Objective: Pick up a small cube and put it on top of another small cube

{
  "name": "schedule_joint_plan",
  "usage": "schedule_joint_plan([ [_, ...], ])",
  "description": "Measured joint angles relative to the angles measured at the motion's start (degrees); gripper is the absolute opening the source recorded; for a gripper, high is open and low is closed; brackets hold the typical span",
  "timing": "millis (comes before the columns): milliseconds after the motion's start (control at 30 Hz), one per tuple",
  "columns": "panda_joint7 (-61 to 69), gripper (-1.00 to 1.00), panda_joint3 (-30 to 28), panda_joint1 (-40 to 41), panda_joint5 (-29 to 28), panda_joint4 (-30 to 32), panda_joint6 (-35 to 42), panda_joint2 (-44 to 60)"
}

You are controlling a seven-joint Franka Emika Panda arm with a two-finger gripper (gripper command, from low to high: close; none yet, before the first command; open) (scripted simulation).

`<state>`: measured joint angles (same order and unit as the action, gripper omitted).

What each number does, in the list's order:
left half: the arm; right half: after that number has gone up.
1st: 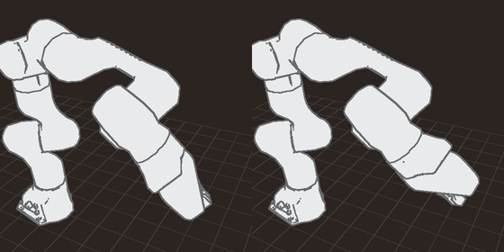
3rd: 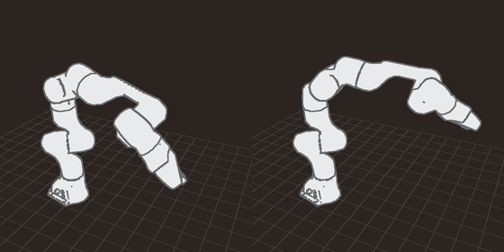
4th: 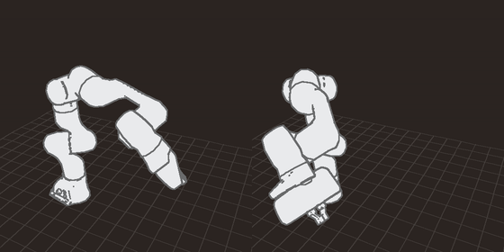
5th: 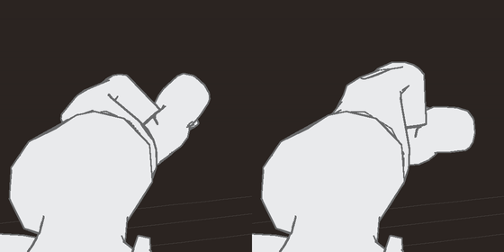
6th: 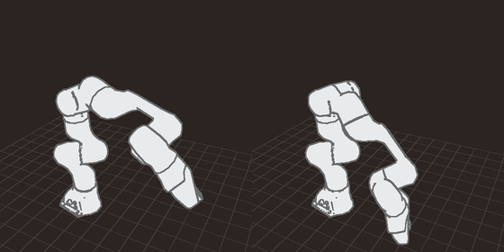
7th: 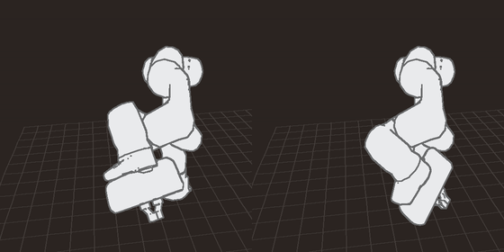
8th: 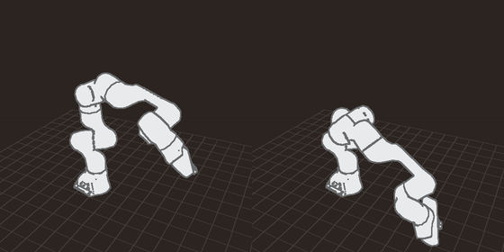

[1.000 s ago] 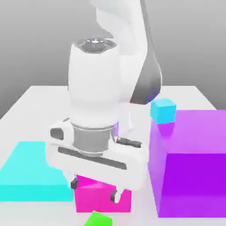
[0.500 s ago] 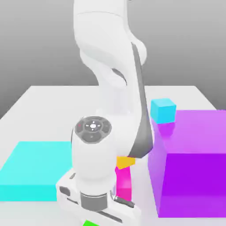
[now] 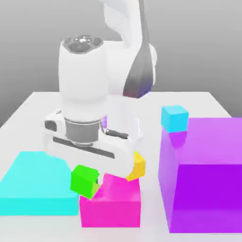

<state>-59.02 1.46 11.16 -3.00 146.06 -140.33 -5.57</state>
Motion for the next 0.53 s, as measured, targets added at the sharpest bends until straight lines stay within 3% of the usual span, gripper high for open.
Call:
schedule_joint_plan([
  [267,8.3,-1.00,-2.6,0.4,2.3,9.1,7.1,-16.4],
  [433,9.3,-1.00,-2.8,0.5,2.6,12.9,-2.2,-10.9],
  [467,9.4,1.00,-2.8,0.6,2.6,13.4,-3.8,-9.7],
  [533,9.4,1.00,-2.8,0.6,2.6,13.4,-3.8,-9.7],
])
